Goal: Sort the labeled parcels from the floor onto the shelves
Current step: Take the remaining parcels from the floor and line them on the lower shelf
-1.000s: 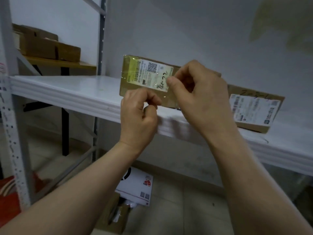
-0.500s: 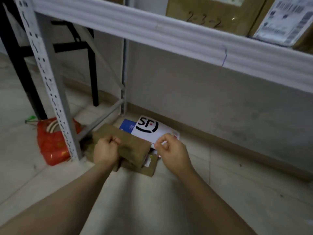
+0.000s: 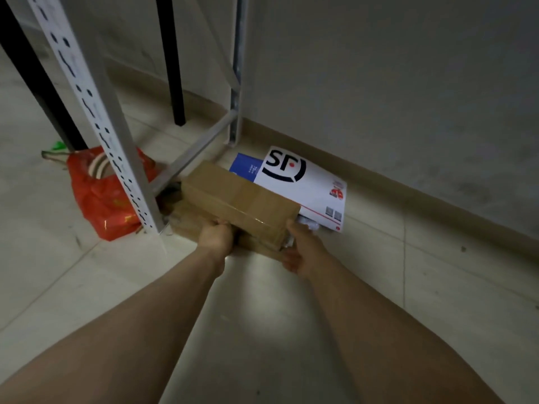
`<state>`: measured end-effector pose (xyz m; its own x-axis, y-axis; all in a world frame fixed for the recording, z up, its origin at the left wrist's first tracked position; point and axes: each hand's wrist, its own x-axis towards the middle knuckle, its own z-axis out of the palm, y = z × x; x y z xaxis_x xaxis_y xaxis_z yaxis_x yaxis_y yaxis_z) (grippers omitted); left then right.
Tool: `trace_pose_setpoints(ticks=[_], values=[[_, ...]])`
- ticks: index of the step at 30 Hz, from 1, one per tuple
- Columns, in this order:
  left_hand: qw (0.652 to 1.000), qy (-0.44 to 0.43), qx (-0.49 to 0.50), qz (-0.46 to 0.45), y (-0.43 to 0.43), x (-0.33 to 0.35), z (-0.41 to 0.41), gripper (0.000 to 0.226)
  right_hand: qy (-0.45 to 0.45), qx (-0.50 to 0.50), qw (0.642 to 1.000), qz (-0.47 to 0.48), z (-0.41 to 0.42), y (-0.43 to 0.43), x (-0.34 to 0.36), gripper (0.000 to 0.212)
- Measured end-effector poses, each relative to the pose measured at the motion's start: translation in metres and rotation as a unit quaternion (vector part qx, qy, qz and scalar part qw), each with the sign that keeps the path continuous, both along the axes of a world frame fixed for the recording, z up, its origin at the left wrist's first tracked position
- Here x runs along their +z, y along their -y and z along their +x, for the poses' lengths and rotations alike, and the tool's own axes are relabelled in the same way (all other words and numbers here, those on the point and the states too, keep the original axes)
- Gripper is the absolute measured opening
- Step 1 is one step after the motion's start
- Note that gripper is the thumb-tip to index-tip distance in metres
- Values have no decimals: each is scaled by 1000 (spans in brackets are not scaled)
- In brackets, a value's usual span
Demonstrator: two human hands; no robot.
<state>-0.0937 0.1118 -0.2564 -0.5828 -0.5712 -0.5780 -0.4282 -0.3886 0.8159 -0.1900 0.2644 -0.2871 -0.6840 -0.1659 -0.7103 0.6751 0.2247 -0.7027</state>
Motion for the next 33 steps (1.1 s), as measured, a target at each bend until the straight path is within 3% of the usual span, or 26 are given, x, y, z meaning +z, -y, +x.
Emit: trace_pose_setpoints(ticks=[3, 6, 9, 12, 14, 17, 22, 27, 31, 33], values=[[999, 8, 3, 37, 2, -11, -4, 16, 47, 3, 999, -13, -2, 8, -11, 77], [998, 17, 18, 66, 3, -22, -7, 6, 73, -13, 996, -51, -1, 16, -24, 91], [992, 10, 18, 128, 2, -29, -7, 41, 83, -59, 988, -116, 3, 16, -35, 85], [982, -33, 10, 183, 1, -30, -10, 60, 80, -103, 978, -162, 16, 6, -42, 67], [971, -75, -7, 228, -2, -25, -12, 74, 74, -106, 973, -192, 26, -5, -44, 66], [952, -129, -8, 277, -12, -12, -14, 81, 17, -63, 974, -217, 41, -17, -41, 61], [928, -203, 55, 306, -23, 3, -20, 124, -176, -56, 966, -183, 53, -13, -18, 107], [944, -206, 53, 252, -36, 28, -12, 107, -301, -7, 945, -130, 67, -8, 14, 114], [949, -222, -24, 224, -17, 49, 4, 86, -270, 148, 947, -85, 78, -39, 50, 95], [942, -236, -76, 225, -13, 65, 16, 66, -244, 144, 958, -46, 77, -64, 69, 85]])
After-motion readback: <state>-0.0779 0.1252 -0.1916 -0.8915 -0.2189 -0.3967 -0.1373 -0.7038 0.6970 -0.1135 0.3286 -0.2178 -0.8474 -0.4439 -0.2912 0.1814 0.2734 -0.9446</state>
